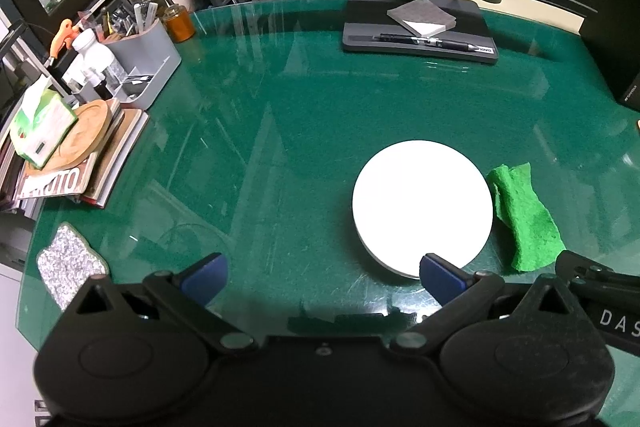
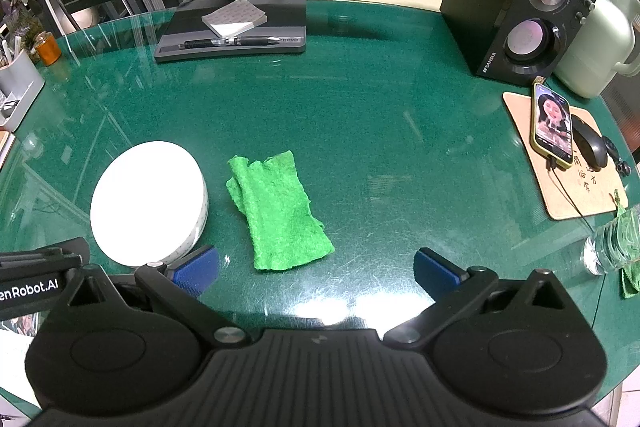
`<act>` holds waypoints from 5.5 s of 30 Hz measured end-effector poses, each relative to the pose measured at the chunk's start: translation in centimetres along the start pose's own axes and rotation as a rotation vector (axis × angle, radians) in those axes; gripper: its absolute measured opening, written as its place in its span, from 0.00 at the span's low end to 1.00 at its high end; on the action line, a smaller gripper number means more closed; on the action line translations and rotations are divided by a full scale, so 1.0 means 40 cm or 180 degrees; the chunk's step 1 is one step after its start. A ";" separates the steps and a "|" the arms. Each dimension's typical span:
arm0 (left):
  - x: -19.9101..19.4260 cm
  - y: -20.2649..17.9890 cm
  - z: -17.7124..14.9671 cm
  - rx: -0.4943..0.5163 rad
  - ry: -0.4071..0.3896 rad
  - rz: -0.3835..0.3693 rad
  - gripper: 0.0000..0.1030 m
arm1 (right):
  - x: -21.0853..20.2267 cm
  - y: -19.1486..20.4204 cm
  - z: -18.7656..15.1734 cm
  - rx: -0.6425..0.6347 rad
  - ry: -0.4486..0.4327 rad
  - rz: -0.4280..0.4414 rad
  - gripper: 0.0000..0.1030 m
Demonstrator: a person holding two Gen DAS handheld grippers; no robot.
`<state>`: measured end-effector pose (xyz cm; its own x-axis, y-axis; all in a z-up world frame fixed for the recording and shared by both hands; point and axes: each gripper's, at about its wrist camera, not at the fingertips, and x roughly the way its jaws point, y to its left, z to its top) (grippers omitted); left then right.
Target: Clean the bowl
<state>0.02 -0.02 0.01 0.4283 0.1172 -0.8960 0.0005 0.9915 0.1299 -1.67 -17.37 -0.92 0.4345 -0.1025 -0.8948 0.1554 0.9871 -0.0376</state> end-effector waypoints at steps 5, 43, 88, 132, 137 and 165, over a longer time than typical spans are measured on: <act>-0.001 -0.005 0.005 0.0000 0.0031 -0.0019 1.00 | -0.001 0.000 0.007 -0.0002 0.0003 -0.0001 1.00; 0.001 -0.018 -0.002 0.0065 0.0019 -0.0030 1.00 | 0.004 0.004 0.000 -0.0022 0.0000 -0.0019 1.00; -0.002 0.103 0.005 0.0164 -0.0230 -0.0609 1.00 | -0.097 0.098 0.044 -0.0529 -0.0269 -0.0516 1.00; 0.176 0.060 0.044 0.0050 -0.0383 -0.0435 0.90 | 0.195 -0.139 -0.045 -0.1029 -0.0708 0.0946 0.42; 0.222 0.028 0.062 0.0130 -0.0208 -0.0442 0.83 | 0.225 -0.098 -0.018 -0.1214 -0.0614 0.1096 0.40; 0.222 -0.101 0.028 0.0266 0.0078 -0.0650 0.23 | 0.392 -0.379 -0.218 0.3314 0.0936 0.3711 0.04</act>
<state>4.82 -3.05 -7.99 0.3895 -0.0834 -0.9173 0.1603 0.9868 -0.0217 -4.96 -32.88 -18.25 0.5845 0.7651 -0.2702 0.4408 -0.0199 0.8974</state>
